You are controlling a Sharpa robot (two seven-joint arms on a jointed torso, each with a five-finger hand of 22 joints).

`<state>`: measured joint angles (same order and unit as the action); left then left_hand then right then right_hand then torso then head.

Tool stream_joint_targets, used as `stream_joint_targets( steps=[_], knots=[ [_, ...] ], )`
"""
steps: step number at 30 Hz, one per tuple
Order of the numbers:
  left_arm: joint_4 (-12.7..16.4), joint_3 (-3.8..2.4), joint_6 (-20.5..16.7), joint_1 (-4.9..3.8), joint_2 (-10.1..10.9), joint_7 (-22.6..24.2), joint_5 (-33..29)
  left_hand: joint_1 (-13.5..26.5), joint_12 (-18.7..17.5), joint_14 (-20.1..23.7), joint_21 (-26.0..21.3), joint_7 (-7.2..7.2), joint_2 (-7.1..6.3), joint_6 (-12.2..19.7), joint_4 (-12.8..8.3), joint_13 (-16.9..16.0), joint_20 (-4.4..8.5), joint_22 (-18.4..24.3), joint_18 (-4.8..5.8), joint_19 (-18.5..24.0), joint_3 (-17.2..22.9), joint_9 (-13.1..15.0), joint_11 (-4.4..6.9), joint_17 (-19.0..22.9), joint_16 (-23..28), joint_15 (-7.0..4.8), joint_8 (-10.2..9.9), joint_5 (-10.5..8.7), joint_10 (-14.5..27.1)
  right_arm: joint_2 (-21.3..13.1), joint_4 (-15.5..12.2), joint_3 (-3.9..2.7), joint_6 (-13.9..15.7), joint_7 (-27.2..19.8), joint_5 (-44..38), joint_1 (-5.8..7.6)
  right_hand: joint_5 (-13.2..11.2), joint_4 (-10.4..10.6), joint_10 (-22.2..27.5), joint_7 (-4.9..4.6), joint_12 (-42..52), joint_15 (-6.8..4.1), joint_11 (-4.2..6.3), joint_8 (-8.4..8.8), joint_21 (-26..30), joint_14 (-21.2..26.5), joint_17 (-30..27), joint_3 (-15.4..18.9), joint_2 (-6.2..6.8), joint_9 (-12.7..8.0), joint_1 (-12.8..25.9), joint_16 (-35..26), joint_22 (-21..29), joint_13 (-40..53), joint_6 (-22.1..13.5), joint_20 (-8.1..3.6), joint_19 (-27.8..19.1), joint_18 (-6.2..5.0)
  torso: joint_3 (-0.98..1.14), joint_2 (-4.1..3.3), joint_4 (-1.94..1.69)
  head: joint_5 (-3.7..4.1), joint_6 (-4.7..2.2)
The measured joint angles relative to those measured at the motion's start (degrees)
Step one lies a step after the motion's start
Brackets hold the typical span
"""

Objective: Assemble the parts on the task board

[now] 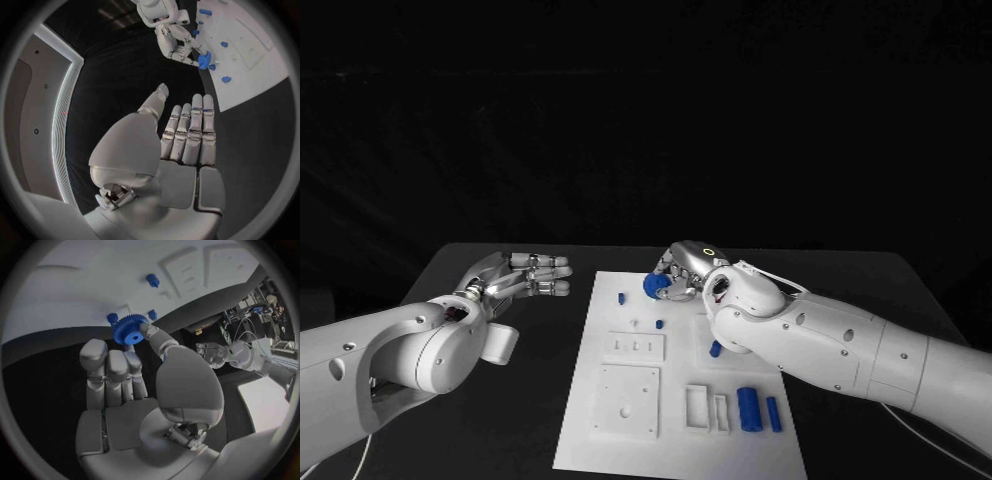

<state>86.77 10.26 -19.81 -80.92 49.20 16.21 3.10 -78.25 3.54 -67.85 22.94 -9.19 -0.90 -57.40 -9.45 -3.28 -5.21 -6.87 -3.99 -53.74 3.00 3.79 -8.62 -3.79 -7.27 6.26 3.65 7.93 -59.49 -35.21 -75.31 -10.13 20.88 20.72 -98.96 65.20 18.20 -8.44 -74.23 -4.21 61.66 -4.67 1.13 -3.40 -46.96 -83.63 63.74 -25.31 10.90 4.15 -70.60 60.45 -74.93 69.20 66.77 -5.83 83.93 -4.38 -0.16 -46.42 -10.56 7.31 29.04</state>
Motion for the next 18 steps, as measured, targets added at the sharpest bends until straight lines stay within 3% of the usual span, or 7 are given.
stream_joint_targets(
  steps=[10,18],
  knots=[
    [0.01,0.0,-0.03,-0.01,-0.2,0.0,0.0,0.0,0.0,0.0,0.0,0.0,0.0,0.0,0.0,0.0,0.0,0.0,0.0,0.0,0.0,0.0,0.0,0.0,0.0,0.0,0.0,0.0,0.0,2.29,2.6,1.47,-0.17,-0.13,-0.16,0.1,0.0,0.16,-0.01,-0.03,0.0,0.0,-0.01,0.0,0.01,0.0,0.0,0.16,0.31,-0.05,0.31,0.0,0.0,0.0,0.39,0.0,0.0,0.01,0.04,-0.01,-0.12,-0.07,0.34],
    [0.0,-0.01,-0.03,-0.01,-0.28,-0.01,0.0,0.0,0.0,0.0,0.0,0.0,0.0,0.0,0.0,0.0,0.0,0.0,0.0,0.0,0.0,0.0,0.0,0.0,0.0,0.0,0.0,0.0,0.0,3.09,3.51,2.08,-0.43,-0.26,-0.17,0.1,0.22,0.15,-0.01,-0.02,0.0,0.0,-0.01,0.04,0.01,0.0,-0.09,0.16,0.45,-0.05,0.45,0.0,0.01,0.0,0.56,0.0,0.0,0.0,0.07,-0.01,-0.12,-0.52,0.48]
  ],
)
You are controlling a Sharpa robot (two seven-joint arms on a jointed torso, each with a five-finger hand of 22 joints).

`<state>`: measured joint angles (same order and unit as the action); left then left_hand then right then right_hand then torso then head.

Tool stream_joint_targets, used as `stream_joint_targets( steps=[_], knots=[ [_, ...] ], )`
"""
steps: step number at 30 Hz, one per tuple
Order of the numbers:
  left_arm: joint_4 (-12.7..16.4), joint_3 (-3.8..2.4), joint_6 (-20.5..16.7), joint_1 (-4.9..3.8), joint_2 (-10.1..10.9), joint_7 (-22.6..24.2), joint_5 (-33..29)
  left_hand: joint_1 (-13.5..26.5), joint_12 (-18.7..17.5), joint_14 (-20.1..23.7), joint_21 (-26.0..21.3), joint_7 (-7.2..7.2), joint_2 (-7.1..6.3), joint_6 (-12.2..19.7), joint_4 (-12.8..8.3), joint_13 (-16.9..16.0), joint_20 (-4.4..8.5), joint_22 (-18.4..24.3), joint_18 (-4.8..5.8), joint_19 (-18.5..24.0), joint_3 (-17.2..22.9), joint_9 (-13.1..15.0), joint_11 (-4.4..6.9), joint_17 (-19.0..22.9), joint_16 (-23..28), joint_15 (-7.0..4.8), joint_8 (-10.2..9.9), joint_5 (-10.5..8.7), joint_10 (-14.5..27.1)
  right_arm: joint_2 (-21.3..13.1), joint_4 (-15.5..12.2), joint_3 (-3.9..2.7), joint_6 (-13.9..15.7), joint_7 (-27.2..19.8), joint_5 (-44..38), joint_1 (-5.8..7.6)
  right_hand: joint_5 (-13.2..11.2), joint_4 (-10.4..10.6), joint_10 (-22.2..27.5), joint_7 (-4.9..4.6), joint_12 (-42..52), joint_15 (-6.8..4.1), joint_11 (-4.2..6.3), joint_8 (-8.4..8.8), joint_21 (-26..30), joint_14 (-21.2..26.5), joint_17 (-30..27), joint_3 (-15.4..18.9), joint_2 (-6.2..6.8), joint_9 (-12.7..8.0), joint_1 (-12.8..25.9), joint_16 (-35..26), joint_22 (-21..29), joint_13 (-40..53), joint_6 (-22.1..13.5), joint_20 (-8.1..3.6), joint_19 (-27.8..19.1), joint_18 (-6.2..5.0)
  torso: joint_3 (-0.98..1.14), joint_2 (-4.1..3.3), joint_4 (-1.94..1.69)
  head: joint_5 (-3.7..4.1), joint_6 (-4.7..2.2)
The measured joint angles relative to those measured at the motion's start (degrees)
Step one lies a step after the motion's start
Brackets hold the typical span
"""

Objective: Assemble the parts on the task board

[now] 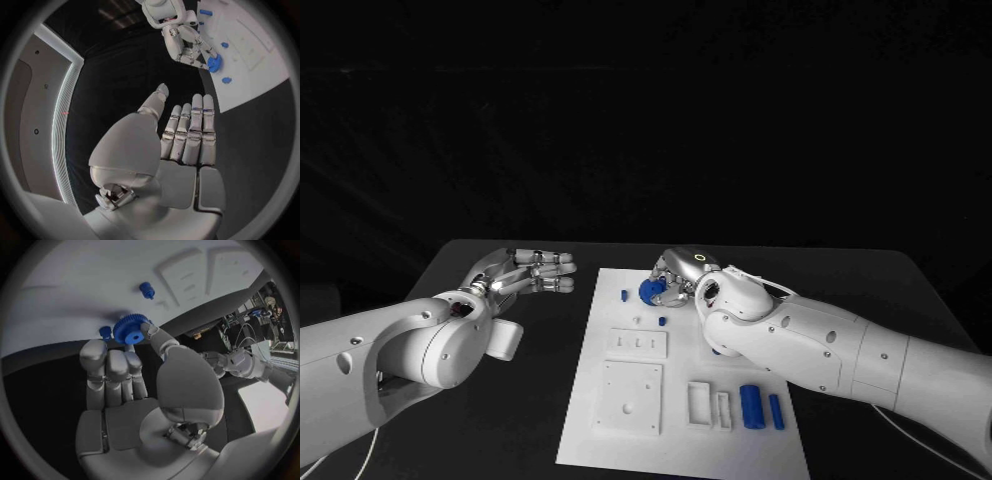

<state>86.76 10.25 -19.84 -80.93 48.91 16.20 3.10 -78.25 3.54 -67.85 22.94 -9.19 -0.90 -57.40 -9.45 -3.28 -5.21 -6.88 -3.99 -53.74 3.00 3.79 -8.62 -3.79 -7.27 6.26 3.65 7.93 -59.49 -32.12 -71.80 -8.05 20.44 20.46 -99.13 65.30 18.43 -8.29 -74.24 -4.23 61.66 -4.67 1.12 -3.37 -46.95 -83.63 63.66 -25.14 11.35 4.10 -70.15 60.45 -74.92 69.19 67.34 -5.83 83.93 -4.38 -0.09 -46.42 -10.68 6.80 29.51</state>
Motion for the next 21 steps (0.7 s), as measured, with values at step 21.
stream_joint_targets(
  steps=[21],
  knots=[
    [-0.08,0.0,0.0,0.0,-0.03,-0.01,0.0,0.0,0.0,0.0,0.0,0.21,0.0,0.2,0.0,0.0,-0.21,0.24,0.0,0.21,0.0,0.0,0.0,0.0,0.0,0.0,0.0,0.0,0.0,1.08,2.65,0.76,-0.89,0.0,-0.36,0.17,-0.01,0.38,0.23,-0.01,-0.55,0.01,0.21,-0.01,0.0,0.01,-0.38,0.4,-0.17,-0.01,-0.17,0.0,0.01,-0.29,0.01,0.0,0.0,0.0,0.02,0.02,0.07,-0.04,0.08]
  ],
)
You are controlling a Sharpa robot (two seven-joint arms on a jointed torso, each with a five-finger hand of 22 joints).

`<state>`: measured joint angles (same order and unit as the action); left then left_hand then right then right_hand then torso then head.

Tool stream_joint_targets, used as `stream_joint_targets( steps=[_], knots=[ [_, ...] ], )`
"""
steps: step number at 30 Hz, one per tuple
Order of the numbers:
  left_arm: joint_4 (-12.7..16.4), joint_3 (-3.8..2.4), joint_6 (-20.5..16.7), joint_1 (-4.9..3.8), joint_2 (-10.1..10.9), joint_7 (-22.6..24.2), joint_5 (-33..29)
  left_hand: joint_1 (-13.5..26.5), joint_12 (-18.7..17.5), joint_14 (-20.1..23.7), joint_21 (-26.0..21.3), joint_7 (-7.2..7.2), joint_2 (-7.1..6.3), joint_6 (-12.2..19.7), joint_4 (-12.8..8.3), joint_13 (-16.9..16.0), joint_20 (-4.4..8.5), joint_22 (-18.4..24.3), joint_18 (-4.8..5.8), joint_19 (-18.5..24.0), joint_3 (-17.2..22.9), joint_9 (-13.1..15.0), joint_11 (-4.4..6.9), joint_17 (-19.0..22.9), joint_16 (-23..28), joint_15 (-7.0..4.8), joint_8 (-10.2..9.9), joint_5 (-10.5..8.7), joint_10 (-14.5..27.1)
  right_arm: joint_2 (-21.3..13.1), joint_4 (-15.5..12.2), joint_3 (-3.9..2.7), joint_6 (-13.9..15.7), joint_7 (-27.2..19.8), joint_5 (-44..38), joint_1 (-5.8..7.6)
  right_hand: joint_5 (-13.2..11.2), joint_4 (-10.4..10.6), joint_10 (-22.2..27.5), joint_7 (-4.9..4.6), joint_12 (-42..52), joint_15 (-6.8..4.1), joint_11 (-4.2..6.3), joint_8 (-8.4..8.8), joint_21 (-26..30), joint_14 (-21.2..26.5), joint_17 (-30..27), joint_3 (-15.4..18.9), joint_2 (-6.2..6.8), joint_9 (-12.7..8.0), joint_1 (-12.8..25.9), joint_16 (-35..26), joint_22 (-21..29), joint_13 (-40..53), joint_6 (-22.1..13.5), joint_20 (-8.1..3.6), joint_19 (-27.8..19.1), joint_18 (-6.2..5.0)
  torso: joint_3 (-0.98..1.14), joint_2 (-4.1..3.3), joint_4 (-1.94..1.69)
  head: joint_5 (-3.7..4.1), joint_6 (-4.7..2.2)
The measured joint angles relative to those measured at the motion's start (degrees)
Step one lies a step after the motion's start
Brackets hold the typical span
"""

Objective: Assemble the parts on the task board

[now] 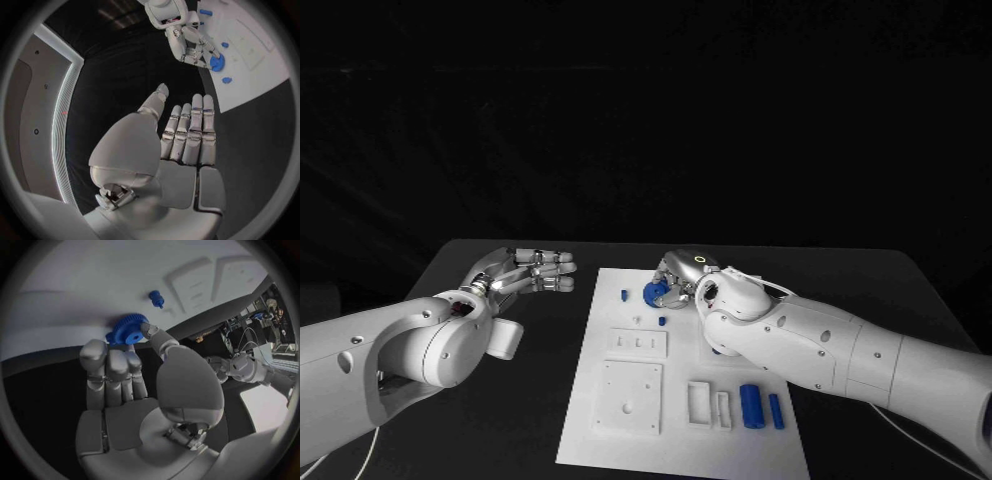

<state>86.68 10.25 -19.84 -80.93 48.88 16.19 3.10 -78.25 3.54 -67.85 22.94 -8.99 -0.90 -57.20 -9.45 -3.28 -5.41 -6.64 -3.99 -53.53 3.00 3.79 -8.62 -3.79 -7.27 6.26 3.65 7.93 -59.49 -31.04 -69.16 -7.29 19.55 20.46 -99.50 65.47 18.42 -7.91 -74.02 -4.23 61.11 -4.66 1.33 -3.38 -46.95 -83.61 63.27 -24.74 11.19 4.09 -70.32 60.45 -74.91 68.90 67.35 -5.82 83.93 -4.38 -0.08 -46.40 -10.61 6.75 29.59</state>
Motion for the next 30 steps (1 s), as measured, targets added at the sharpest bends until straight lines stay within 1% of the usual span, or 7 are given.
stream_joint_targets(
  steps=[9,12,15,17,18,21,30],
  knots=[
    [-0.01,0.0,0.0,0.0,0.0,0.0,0.0,0.0,0.0,0.0,0.0,0.0,0.0,0.0,0.0,0.0,0.0,0.0,0.0,0.0,0.0,0.0,0.0,0.0,0.0,0.0,0.0,0.0,0.0,0.23,0.43,0.21,-0.4,-0.05,0.0,0.07,-1.09,0.25,0.54,-0.59,-1.07,0.0,-0.31,-0.16,0.91,0.0,-0.43,1.2,-0.03,-0.05,0.02,-0.65,0.0,-0.76,-2.21,0.0,0.0,0.0,-0.01,0.0,0.06,-0.02,-0.04],
    [-0.02,0.0,-0.01,0.0,0.0,-0.01,0.0,0.0,0.0,0.0,0.0,0.0,0.0,0.0,0.0,0.0,0.0,0.0,0.0,0.0,0.0,0.0,0.0,0.0,0.0,0.0,0.0,0.0,0.0,0.26,0.63,0.33,-0.51,-0.13,0.17,0.07,-4.08,1.13,0.85,-1.08,-1.1,0.0,-0.61,-0.66,1.18,0.01,-0.49,3.54,-0.52,-0.21,-0.1,-0.77,0.0,-1.07,-4.68,0.0,0.0,0.01,-0.01,0.0,0.07,-0.04,-0.04],
    [-0.03,0.0,-0.01,0.0,0.0,-0.01,0.0,0.0,0.0,0.0,0.0,0.0,0.0,0.0,0.0,0.0,0.0,0.09,0.0,0.0,0.0,0.0,0.0,0.0,0.0,0.0,0.0,0.0,0.0,0.28,0.79,0.44,-0.61,-0.28,0.49,0.03,-5.59,5.49,1.08,-1.42,-1.1,0.19,-0.84,-0.44,1.45,0.2,-0.57,9.4,-1.3,-0.39,1.49,-0.77,0.0,-1.42,-7.05,0.21,0.21,0.0,-0.01,-0.01,0.08,-0.05,-0.04],
    [-0.04,0.0,-0.02,0.0,0.0,-0.01,0.0,0.0,0.0,0.0,0.0,-0.18,0.0,0.18,0.14,0.0,0.0,0.09,0.0,0.0,-0.14,0.0,0.0,0.0,0.0,0.0,0.0,0.0,0.0,0.33,0.82,0.45,-0.64,-0.38,0.78,0.03,-3.96,9.03,1.15,-1.6,-1.46,0.19,-0.91,-0.44,1.45,0.2,-0.57,9.29,-1.34,-0.4,4.47,-0.77,0.0,-1.68,-7.44,0.43,0.0,0.01,-0.01,-0.01,0.08,-0.05,-0.04],
    [-0.05,0.0,-0.03,0.0,0.0,-0.01,0.0,0.0,0.0,0.0,0.0,-0.21,0.0,0.21,0.46,0.0,0.0,0.09,0.0,0.0,-0.16,0.0,0.0,0.0,0.0,0.0,0.0,-0.23,0.0,0.35,0.84,0.47,-0.65,-0.44,0.99,0.04,-3.34,9.59,1.15,-1.59,-1.46,0.19,-0.91,-0.44,1.79,0.2,-0.57,6.6,-0.51,-0.42,6.2,-0.77,0.0,-1.87,-7.49,0.42,0.0,0.0,-0.03,-0.01,0.08,-0.05,-0.04],
    [-0.07,0.0,-0.04,0.0,0.01,-0.01,0.0,0.0,0.0,0.0,0.0,-0.21,0.0,0.21,0.47,0.0,0.0,0.09,0.0,0.0,-0.15,0.0,0.0,0.0,0.0,0.0,0.0,-0.23,0.0,0.34,0.9,0.48,-0.66,-0.55,1.46,0.08,-2.2,9.48,1.15,-1.68,-1.46,0.19,-0.91,-0.44,1.79,0.2,-0.57,5.2,-0.19,-0.44,8.02,-0.77,0.0,-2.1,-7.93,0.42,0.0,0.01,-0.04,-0.01,0.08,-0.05,-0.01],
    [-0.18,0.0,-0.09,0.0,0.06,0.0,-0.02,0.0,0.0,0.2,0.0,-0.21,0.0,0.21,0.47,0.0,0.0,0.19,0.0,0.0,-0.15,0.0,0.0,0.0,0.0,0.2,0.0,-0.23,0.0,-0.55,0.36,0.58,-0.57,-0.93,2.91,0.07,-0.1,9.81,1.35,-1.7,-1.46,0.19,-1.12,-0.45,1.79,0.2,-0.57,7.75,0.12,-0.45,7.65,-0.77,0.0,-2.18,-8.35,0.42,0.0,0.0,-0.01,-0.01,0.14,0.17,-0.01]
  ],
)
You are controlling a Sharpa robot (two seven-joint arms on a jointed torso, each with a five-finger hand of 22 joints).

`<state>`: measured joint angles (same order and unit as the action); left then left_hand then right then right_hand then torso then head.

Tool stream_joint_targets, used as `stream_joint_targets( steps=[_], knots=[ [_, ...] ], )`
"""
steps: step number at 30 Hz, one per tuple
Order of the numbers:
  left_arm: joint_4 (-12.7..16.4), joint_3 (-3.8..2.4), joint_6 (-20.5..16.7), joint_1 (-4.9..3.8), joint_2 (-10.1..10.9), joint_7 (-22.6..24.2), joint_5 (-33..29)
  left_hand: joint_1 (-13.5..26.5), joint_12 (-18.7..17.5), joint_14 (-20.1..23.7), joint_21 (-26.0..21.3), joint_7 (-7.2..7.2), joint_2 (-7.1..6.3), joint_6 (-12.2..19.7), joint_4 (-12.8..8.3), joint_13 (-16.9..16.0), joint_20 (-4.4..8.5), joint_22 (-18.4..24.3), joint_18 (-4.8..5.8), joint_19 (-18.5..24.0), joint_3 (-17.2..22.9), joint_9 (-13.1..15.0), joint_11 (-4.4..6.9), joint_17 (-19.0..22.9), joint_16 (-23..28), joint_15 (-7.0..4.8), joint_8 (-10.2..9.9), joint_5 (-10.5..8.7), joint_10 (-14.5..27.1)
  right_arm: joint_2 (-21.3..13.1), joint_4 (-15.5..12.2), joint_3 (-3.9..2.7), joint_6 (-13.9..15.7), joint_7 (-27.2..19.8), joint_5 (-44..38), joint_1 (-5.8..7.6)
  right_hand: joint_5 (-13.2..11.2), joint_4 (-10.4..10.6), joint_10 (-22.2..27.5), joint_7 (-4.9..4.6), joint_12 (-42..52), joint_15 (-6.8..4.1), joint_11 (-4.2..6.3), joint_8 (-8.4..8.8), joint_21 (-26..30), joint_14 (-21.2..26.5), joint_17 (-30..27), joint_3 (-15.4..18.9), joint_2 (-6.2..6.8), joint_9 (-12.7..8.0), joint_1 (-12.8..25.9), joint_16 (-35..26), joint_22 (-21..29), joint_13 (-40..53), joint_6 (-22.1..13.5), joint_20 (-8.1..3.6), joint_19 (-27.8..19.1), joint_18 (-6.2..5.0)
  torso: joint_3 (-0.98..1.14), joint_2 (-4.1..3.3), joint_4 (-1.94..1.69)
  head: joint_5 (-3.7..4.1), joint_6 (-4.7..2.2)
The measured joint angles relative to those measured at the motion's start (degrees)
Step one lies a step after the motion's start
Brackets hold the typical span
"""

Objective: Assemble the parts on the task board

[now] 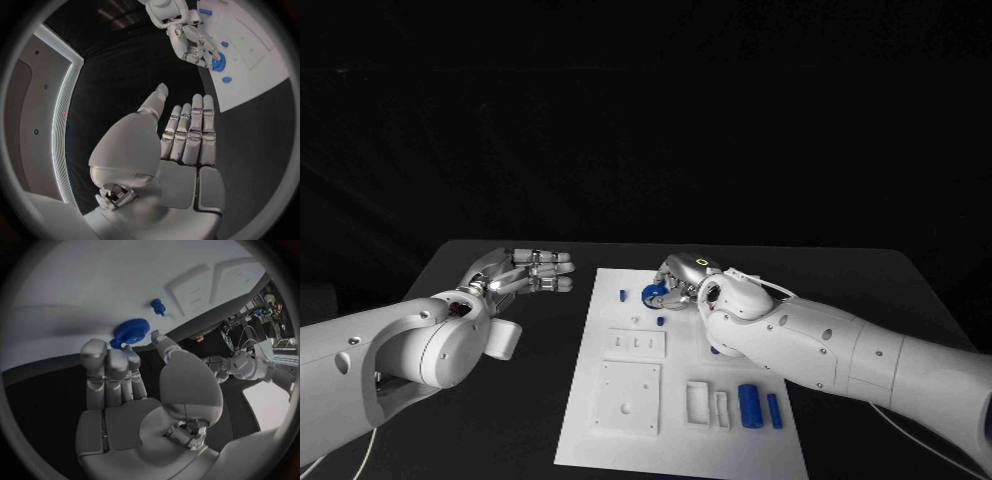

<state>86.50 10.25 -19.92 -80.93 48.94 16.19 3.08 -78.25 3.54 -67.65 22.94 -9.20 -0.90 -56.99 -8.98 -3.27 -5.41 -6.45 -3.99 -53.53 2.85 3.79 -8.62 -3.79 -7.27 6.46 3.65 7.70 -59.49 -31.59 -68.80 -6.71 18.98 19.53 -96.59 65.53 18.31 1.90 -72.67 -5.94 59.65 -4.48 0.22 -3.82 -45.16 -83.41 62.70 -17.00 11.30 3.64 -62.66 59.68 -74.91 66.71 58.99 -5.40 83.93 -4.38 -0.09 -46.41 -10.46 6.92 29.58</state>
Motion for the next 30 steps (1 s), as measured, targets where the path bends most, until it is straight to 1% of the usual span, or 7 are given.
stream_joint_targets(
  steps=[10,16,18,21,24,26,30],
  knots=[
    [-0.01,0.0,-0.09,0.0,0.27,0.03,0.0,0.0,0.0,0.0,0.0,0.0,0.0,0.0,0.23,0.0,0.0,0.13,0.0,0.0,0.23,0.0,-0.22,0.0,0.0,0.0,0.0,0.0,0.22,-3.06,-2.65,0.01,0.31,-0.08,1.08,-0.03,1.58,-0.6,-0.01,0.22,0.41,0.0,0.0,0.0,0.0,0.0,0.14,-0.29,-0.06,0.0,-0.64,0.0,0.0,0.19,0.31,0.0,0.0,0.0,0.08,0.01,0.12,0.26,-0.3],
    [-0.14,-0.01,-0.13,0.0,0.36,0.05,0.0,0.0,0.0,0.0,0.0,0.0,0.0,0.0,0.23,0.0,0.0,0.13,0.0,0.0,0.23,0.0,-0.22,0.0,0.0,0.0,0.0,0.0,0.22,-5.68,-5.05,-0.23,3.44,-0.93,2.09,-0.07,3.89,-1.86,-0.55,0.19,1.13,0.0,0.09,0.0,-1.78,-0.01,0.46,-1.55,-0.1,0.0,-1.58,0.67,0.0,0.78,0.85,0.0,0.0,0.01,0.18,0.03,0.24,0.23,-0.49],
    [-0.26,-0.01,-0.14,0.0,0.39,0.06,0.0,0.0,0.0,0.0,0.0,0.0,0.0,0.0,0.23,0.0,0.0,0.14,0.0,0.0,0.23,0.0,-0.22,0.0,0.0,0.0,0.0,0.0,0.22,-6.77,-5.85,-0.78,5.34,-1.56,2.71,-0.1,4.1,-2.31,-0.55,0.19,1.13,0.0,0.09,0.0,-2.0,-0.01,0.46,-1.52,0.15,0.0,-2.08,0.67,0.0,0.83,0.85,0.0,0.0,0.01,0.18,0.06,0.29,0.29,-0.57],
    [-0.46,-0.01,-0.14,0.0,0.44,0.09,0.0,0.0,0.0,0.0,0.0,0.0,0.0,0.0,0.23,0.0,0.0,0.24,0.0,0.0,0.23,0.0,-0.22,0.0,0.0,0.0,0.0,0.0,0.22,-9.18,-7.33,-2.44,7.84,-3.0,3.98,-0.11,3.63,-3.37,-0.66,0.19,1.13,0.0,-0.03,0.0,-2.22,-0.01,0.43,-1.09,-0.12,0.0,-2.94,0.67,-0.01,0.97,0.85,0.0,0.0,0.01,0.21,0.1,0.33,0.47,-0.76],
    [-0.62,-0.01,-0.12,0.0,0.56,0.13,0.0,0.0,0.0,0.0,0.0,0.0,0.0,0.0,0.23,0.0,0.0,0.24,0.0,0.0,0.23,0.0,-0.22,0.0,0.0,0.0,0.0,0.0,0.22,-11.81,-8.04,-3.7,9.07,-4.78,5.77,0.02,2.73,-4.29,-0.75,0.17,1.13,0.0,-0.11,0.0,-2.22,-0.01,0.22,0.81,-0.57,0.0,-4.64,0.67,-0.04,1.02,1.24,-0.01,0.0,0.01,0.27,0.14,0.49,0.65,-0.86],
    [-0.7,0.0,-0.08,0.0,0.62,0.18,0.0,0.0,0.0,0.0,0.0,0.0,0.0,0.0,0.23,0.0,0.0,0.29,0.0,0.0,0.24,0.0,0.01,0.0,0.0,0.0,0.0,0.0,-0.01,-13.48,-8.21,-4.2,9.21,-6.2,7.27,0.02,2.52,-4.67,-0.75,0.08,1.13,0.0,-0.11,0.0,-2.22,-0.01,0.01,2.92,-1.26,0.0,-6.03,0.67,-0.04,1.07,1.35,-0.01,0.0,0.02,0.35,0.15,0.62,0.75,-0.89],
    [-0.85,0.0,0.07,0.01,0.7,0.36,0.0,0.0,0.0,0.0,0.0,0.02,0.0,-0.02,0.23,0.0,0.01,0.29,0.0,0.01,0.23,0.0,0.66,0.0,0.0,0.0,0.0,0.0,-2.59,-16.98,-7.84,-4.81,8.76,-10.37,11.17,-0.04,2.2,-6.4,-0.75,0.08,1.13,0.0,-0.11,0.0,-1.87,-0.01,-0.07,4.26,-1.98,0.0,-8.52,0.67,-0.04,1.08,1.35,-0.01,0.0,0.02,0.59,0.18,0.96,1.05,-0.98]
  ],
)
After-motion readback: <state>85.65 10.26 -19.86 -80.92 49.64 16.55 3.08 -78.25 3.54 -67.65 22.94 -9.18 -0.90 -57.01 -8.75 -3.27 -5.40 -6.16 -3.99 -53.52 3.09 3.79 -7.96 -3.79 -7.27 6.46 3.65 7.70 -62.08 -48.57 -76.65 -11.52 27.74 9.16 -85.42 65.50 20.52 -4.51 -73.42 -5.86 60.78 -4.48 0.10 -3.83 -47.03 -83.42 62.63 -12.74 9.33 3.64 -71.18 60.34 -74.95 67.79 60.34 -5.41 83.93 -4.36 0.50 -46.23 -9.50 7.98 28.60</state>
